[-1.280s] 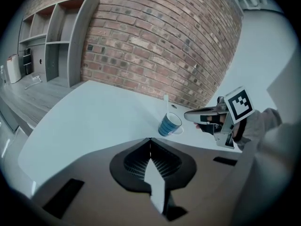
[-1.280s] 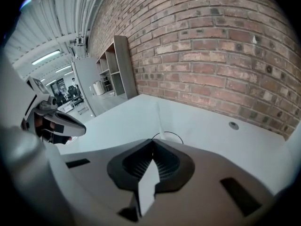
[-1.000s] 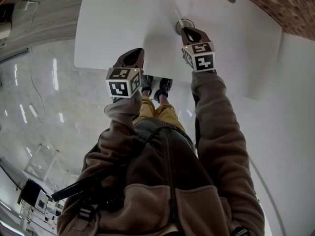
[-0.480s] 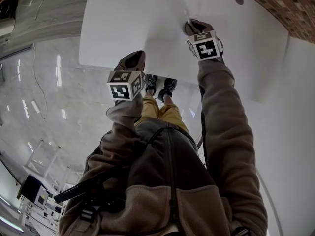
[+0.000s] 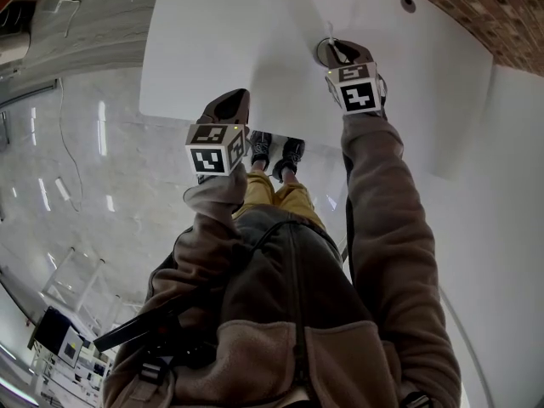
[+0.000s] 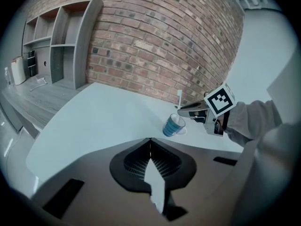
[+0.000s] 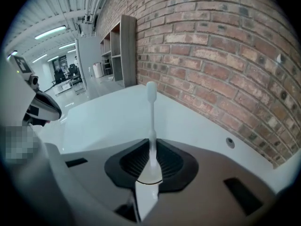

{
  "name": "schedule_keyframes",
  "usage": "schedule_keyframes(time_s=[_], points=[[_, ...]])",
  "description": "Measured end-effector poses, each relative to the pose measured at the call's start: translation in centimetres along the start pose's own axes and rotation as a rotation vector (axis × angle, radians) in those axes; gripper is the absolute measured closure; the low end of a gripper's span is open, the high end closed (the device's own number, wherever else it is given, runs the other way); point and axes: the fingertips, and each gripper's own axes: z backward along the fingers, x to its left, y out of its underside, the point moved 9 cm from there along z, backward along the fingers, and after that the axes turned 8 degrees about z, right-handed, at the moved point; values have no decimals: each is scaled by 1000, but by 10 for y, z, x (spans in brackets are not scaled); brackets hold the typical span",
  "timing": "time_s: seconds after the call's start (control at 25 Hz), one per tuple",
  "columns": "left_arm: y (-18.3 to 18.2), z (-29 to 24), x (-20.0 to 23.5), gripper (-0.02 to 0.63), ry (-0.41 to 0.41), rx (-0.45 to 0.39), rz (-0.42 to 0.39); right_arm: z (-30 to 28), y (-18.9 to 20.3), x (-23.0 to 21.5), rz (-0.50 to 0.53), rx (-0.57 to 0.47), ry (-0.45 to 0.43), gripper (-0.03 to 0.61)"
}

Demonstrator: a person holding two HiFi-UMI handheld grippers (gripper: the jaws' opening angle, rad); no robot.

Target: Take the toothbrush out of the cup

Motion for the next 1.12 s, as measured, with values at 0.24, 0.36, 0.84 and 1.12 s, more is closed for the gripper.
schedule_keyframes(time_s=[0.24,0.36,0.84,1.12], points=[[-36,9,-36,609,75,-95,-76,72,-25,-7,-42,-180,106,528],[-59,18,-61,609,119,-151,-118,113,-39,-5,-82,-256,147,529],[-131,89,-163,609,245,-411,-261,265,-54,4,-244,-491,286,529],[-165,126,-209,609,321,-545,-353,328,-76,-4,-227,-628,360,529]])
